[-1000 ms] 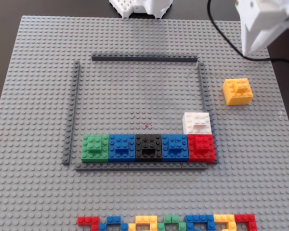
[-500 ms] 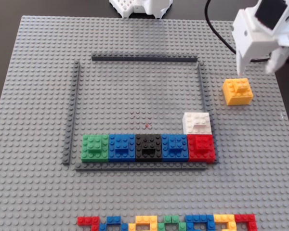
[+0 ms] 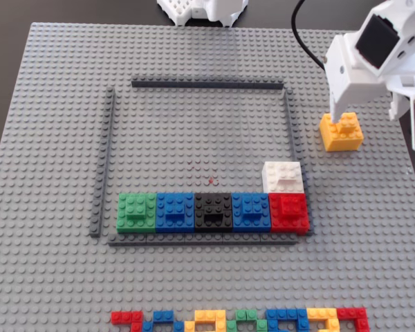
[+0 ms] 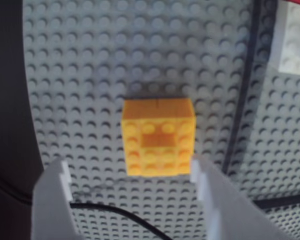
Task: Grab the cube and place it into the grid
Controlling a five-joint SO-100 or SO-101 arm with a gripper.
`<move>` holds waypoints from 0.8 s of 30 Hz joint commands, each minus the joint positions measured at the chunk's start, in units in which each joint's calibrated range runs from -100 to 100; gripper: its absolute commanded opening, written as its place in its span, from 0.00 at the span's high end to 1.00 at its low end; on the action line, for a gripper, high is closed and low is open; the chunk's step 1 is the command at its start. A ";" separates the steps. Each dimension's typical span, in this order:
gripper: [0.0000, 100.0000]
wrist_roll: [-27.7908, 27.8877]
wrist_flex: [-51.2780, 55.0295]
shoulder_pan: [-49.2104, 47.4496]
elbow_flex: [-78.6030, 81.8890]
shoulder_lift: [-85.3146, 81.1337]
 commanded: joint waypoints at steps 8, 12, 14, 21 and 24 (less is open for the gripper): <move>0.70 -0.88 -1.29 0.16 -1.20 -0.88; 0.70 -0.98 -1.49 0.16 -0.29 -0.88; 0.70 -1.07 -1.49 0.01 0.16 -0.97; 0.70 -1.27 -1.39 -0.13 2.16 -1.40; 0.70 -1.56 -1.49 -0.28 2.70 -1.49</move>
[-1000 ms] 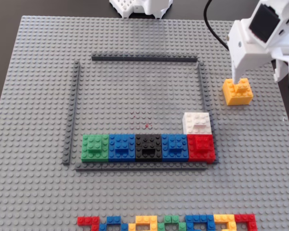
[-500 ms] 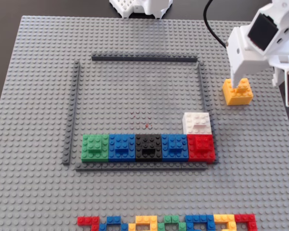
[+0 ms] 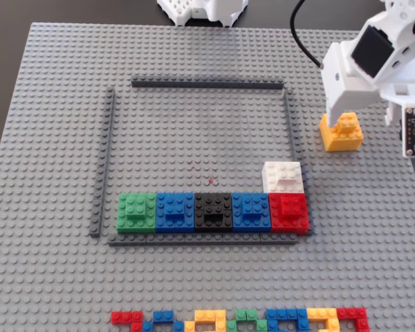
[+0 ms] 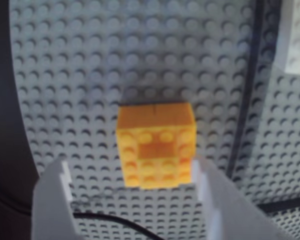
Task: Grab the cube and place it into the grid
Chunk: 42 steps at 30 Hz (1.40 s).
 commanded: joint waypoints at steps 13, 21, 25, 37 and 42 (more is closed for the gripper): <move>0.70 -0.83 0.95 -1.31 -2.66 -2.34; 0.70 -0.63 2.08 -1.09 -5.29 -2.34; 0.70 -0.68 2.42 -1.09 -6.38 -2.34; 0.70 -1.22 1.54 -1.31 -5.20 -2.08; 0.70 -1.42 1.05 -1.83 -5.29 -1.13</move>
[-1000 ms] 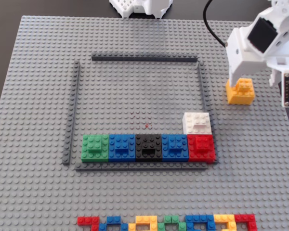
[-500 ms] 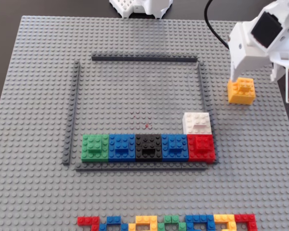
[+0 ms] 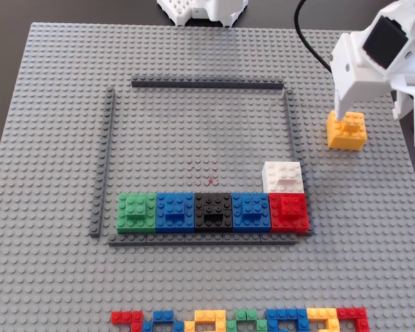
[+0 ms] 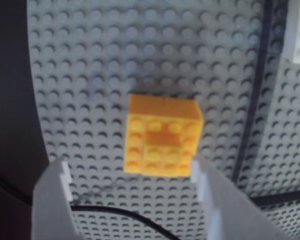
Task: Grab the cube and place it into the grid
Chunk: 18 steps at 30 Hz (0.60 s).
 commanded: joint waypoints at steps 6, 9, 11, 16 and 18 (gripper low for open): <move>0.70 -0.68 -0.61 -0.37 -2.55 0.07; 0.70 -0.78 -0.86 -0.44 -2.46 0.33; 0.70 -0.88 -0.90 -0.59 -2.46 0.50; 0.79 -0.73 -0.90 -0.59 -2.37 0.76; 0.84 -0.68 -0.90 -0.59 -2.37 0.84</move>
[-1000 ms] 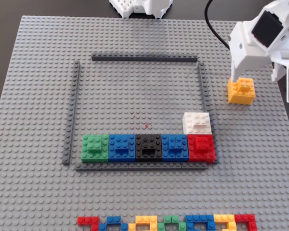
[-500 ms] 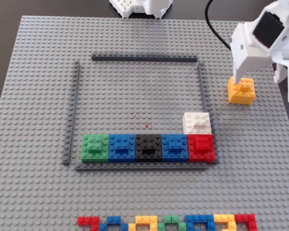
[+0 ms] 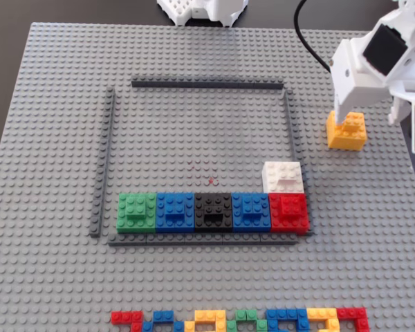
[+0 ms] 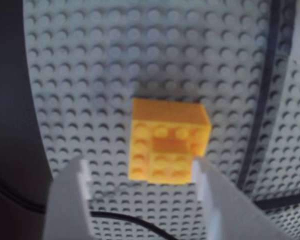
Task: Grab the cube and place it into the grid
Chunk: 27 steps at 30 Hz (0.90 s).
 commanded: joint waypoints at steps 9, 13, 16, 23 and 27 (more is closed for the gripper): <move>0.90 0.05 -0.27 -0.08 -2.01 -0.77; 0.92 0.24 0.07 -0.15 -2.10 -1.54; 0.94 0.44 0.71 -0.15 -3.10 -1.97; 0.95 1.22 4.18 0.29 -7.72 -4.03; 0.95 1.90 5.54 0.73 -8.99 -7.73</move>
